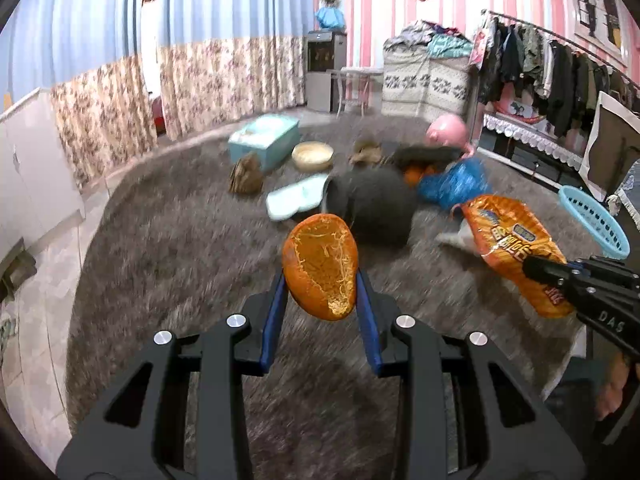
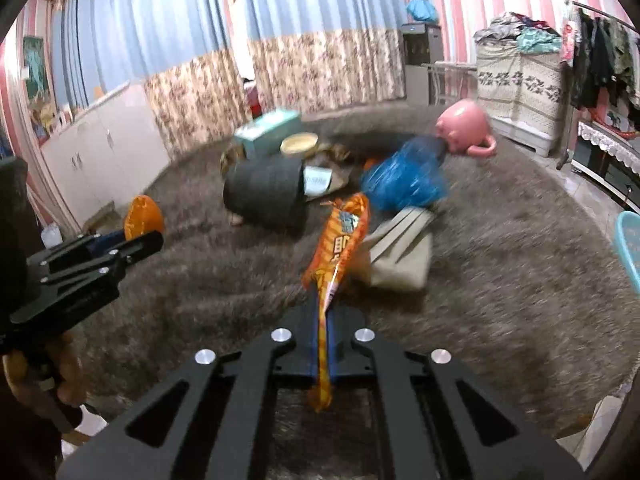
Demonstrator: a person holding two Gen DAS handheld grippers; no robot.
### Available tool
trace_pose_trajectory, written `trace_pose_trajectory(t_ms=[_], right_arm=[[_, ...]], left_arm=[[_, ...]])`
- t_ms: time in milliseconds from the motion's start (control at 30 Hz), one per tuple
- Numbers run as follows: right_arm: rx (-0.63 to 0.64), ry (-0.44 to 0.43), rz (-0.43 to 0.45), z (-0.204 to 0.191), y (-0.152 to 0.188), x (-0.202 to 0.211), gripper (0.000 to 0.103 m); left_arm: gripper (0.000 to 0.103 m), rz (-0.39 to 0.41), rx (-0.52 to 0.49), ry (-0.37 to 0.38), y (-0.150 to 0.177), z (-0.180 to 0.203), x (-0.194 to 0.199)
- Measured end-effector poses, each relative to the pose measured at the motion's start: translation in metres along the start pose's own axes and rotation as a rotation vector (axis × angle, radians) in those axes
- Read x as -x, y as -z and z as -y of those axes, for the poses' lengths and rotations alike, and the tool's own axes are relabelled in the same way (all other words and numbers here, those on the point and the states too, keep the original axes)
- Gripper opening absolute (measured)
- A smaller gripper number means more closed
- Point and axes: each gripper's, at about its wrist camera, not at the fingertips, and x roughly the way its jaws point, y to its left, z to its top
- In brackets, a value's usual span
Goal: Collect trash
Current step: 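Carry the orange peel and snack bag over to the light-blue basket with both tools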
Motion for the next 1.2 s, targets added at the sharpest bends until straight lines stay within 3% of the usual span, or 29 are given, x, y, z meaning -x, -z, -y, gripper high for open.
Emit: trace_pose_trajectory(t_ms=[200,333,700,1000,1200], right_arm=[[-0.031,0.074,0.099,0.043,-0.023,0.049,0.003],[-0.06,0.179,0.156,0.085,-0.035,0.087,0.003],[-0.155,0.395,0.218,0.202,-0.047,0.15,0.003],[-0.162,0.528,0.214,0.27,-0.07,0.145,0.003],[-0.194,0.57,0.188,0.309,-0.059,0.132,0.003]], left_arm=[[0.032,0.073,-0.029,0.058,-0.036,0.042,0.008],[0.032,0.107,-0.071,0.117,-0.057,0.089,0.009],[0.033,0.168,-0.141,0.264,-0.102,0.208,0.001],[0.033,0.18,-0.231,0.317,-0.123,0.289,-0.028],[0.033,0.15,-0.218,0.368,-0.123,0.327,-0.054]])
